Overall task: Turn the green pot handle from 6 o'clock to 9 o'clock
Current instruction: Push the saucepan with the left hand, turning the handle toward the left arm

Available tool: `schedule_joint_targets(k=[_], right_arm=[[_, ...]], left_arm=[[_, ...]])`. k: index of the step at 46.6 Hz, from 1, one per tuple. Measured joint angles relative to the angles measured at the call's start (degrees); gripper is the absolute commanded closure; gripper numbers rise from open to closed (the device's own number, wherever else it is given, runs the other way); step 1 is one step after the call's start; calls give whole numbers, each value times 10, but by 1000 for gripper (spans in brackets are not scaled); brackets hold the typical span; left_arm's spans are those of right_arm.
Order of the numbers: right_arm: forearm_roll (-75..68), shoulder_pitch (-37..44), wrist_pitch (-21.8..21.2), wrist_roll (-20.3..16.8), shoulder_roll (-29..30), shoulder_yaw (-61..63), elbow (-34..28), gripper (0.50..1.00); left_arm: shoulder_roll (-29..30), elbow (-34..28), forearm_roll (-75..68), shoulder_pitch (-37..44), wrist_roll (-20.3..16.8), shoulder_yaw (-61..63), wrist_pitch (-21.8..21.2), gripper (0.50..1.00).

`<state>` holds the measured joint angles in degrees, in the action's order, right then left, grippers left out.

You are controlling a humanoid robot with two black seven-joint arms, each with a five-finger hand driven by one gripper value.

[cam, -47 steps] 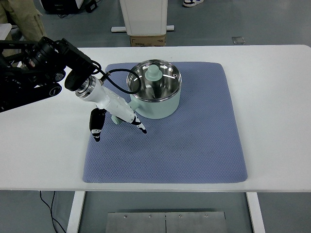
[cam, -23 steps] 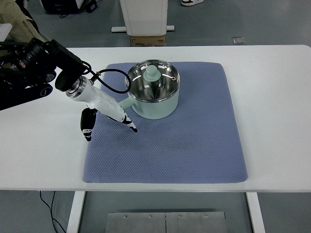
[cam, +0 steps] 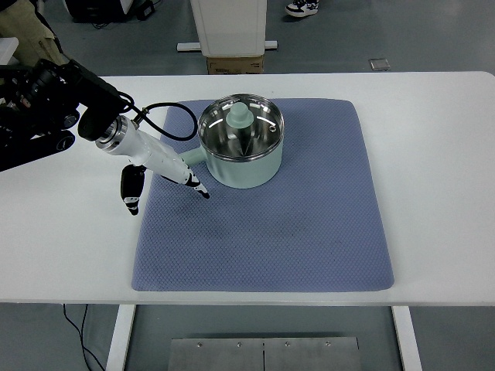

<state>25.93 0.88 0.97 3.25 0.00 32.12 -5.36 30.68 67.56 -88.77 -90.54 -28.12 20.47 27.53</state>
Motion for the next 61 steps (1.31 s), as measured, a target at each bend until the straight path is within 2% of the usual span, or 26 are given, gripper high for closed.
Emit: schedule_joint_targets(k=[25, 61], right_arm=[[0, 0, 0, 0, 0, 0, 0, 500], [0, 0, 0, 0, 0, 0, 0, 500]], left_arm=[[-1, -32, -1, 0, 3, 4, -7, 500], [-9, -70, -8, 2, 7, 32, -45, 500]])
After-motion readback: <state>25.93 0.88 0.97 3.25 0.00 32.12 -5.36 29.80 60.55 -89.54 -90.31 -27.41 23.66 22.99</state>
